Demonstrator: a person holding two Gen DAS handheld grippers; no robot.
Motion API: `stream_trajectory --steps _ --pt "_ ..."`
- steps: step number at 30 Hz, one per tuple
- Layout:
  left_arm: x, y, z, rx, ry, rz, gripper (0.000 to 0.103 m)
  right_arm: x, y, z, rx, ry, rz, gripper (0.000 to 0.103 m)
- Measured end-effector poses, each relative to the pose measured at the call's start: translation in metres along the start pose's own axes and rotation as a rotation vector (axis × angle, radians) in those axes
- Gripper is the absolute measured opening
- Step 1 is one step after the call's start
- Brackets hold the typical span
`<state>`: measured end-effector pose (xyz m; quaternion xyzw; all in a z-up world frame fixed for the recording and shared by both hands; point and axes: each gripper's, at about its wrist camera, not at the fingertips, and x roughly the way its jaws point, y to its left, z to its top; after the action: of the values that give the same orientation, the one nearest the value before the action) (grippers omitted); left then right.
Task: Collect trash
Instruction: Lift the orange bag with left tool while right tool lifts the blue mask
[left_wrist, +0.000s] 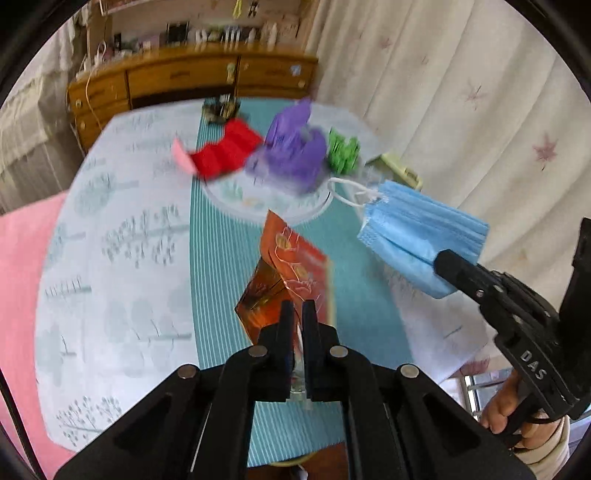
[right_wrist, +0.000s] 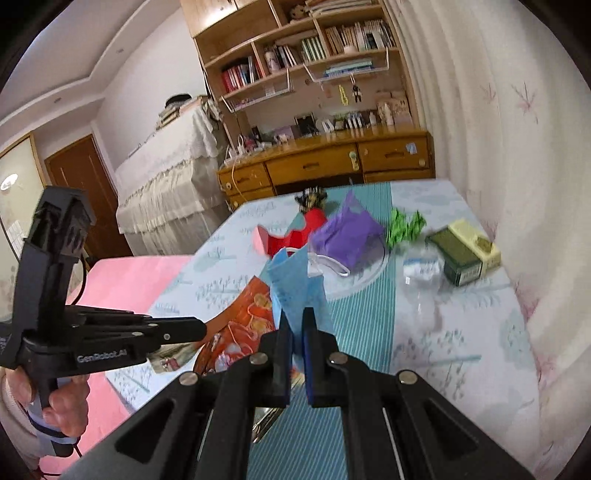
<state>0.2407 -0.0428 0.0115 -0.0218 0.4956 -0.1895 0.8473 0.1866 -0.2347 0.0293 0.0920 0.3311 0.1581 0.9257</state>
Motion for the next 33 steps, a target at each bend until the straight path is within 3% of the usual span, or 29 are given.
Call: stream_trajectory --steps 3,5,11,19,21,24,26,27,29,33 --pt "0.02 0.008 -0.011 -0.036 0.071 -0.029 0.023 0.004 0.001 -0.012 0.0 0.027 0.0 0.005" --pt "0.033 0.017 -0.015 -0.084 0.122 -0.057 0.062 0.006 0.0 -0.021 -0.002 0.04 0.001 0.005" --pt "0.047 0.033 -0.023 -0.19 0.143 -0.153 0.064 0.019 -0.011 -0.041 0.026 0.085 0.001 0.005" --pt "0.047 0.016 -0.017 -0.142 0.116 -0.152 0.064 0.036 -0.026 -0.059 0.088 0.123 0.006 0.005" --pt "0.052 0.01 -0.015 -0.12 0.121 -0.146 0.059 0.037 -0.026 -0.059 0.093 0.123 0.008 0.005" --pt "0.065 0.005 -0.015 -0.1 0.152 -0.138 0.044 0.039 -0.025 -0.06 0.099 0.126 0.012 0.005" --pt "0.074 0.004 -0.017 -0.1 0.172 -0.137 0.02 0.041 -0.025 -0.062 0.101 0.13 0.014 0.005" --pt "0.077 0.004 -0.018 -0.104 0.174 -0.14 0.013 0.041 -0.025 -0.063 0.103 0.132 0.017 0.005" --pt "0.076 0.004 -0.02 -0.11 0.146 -0.142 0.006 0.043 -0.023 -0.065 0.104 0.133 0.016 0.005" --pt "0.056 -0.003 -0.022 -0.075 0.084 -0.084 0.002 0.034 -0.018 -0.066 0.105 0.116 0.021 0.005"
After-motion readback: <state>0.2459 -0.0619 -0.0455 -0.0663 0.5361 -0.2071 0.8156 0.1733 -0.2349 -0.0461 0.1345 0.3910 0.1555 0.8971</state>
